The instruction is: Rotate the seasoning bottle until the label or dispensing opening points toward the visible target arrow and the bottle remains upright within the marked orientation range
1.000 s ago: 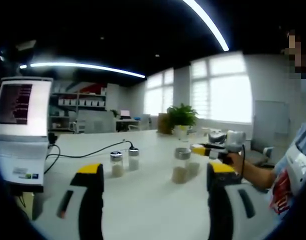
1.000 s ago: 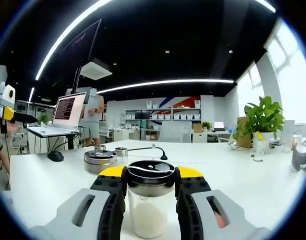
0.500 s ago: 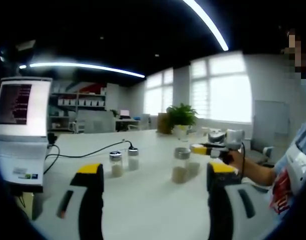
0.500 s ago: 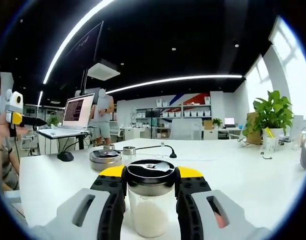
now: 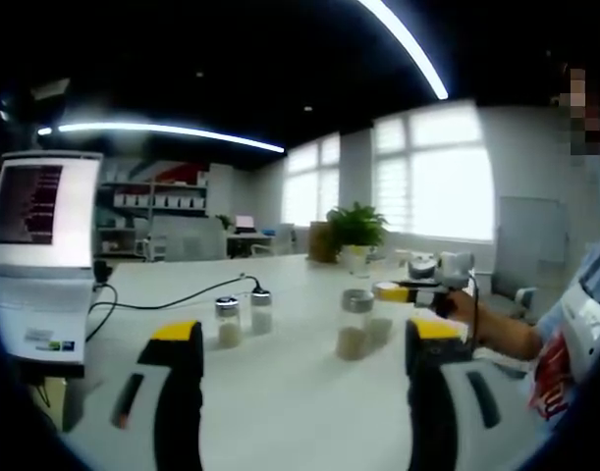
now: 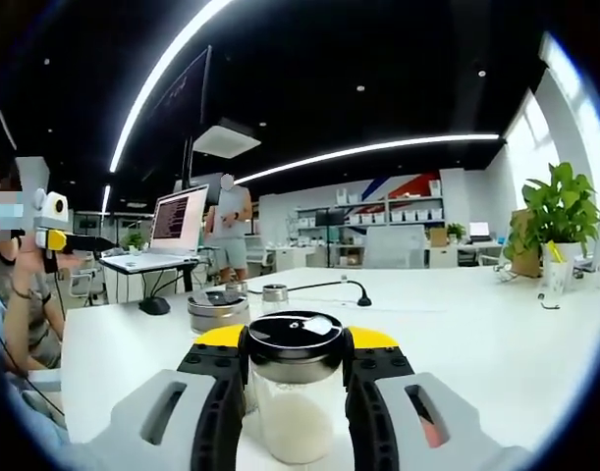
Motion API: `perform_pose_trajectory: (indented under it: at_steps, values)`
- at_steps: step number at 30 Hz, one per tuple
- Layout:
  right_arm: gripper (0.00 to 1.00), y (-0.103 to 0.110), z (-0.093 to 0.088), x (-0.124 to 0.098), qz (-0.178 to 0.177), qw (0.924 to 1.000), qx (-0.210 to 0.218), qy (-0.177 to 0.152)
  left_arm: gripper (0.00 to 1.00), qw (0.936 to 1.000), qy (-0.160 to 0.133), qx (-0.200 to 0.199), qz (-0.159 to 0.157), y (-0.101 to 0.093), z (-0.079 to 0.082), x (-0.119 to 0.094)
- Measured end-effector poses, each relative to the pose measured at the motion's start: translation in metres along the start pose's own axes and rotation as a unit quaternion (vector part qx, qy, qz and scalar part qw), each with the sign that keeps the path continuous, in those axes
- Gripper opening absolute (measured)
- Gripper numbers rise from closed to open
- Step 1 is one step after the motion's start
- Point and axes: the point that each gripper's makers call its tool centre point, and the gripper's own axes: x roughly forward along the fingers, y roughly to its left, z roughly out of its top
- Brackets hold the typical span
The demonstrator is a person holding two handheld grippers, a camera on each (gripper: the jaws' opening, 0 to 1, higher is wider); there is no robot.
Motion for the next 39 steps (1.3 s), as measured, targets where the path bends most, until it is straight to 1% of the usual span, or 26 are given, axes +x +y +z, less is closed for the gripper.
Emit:
perform_pose_trajectory:
  at_steps: [9, 16, 21, 29, 33, 39]
  values:
    - [0.37, -0.0001, -0.0001, 0.0014, 0.038, 0.9992, 0.004, 0.01, 0.9, 1.0, 0.001, 0.0, -0.002, -0.001, -0.0006, 0.0009]
    - [0.37, -0.0005, -0.0007, 0.0022, 0.075, 0.9969, 0.008, 0.022, 0.9, 1.0, -0.001, 0.0, 0.0, -0.0008, 0.0004, -0.0004]
    - [0.37, 0.0004, -0.001, 0.002, 0.092, 0.9953, 0.009, 0.028, 0.9, 1.0, 0.0, 0.001, -0.001, -0.0013, 0.0004, -0.0004]
    - [0.37, 0.0022, -0.0015, 0.0012, 0.128, 0.9909, 0.01, 0.041, 0.9, 1.0, -0.001, 0.001, 0.001, -0.0008, 0.0008, -0.0008]
    - [0.37, 0.0023, -0.0021, 0.0011, 0.155, 0.9864, 0.011, 0.051, 0.9, 1.0, -0.001, 0.0, 0.0, -0.001, 0.001, -0.0004]
    - [0.37, 0.003, -0.0028, 0.0006, 0.187, 0.9805, 0.011, 0.06, 0.9, 1.0, -0.001, 0.0, 0.0, -0.0005, 0.0019, -0.0005]
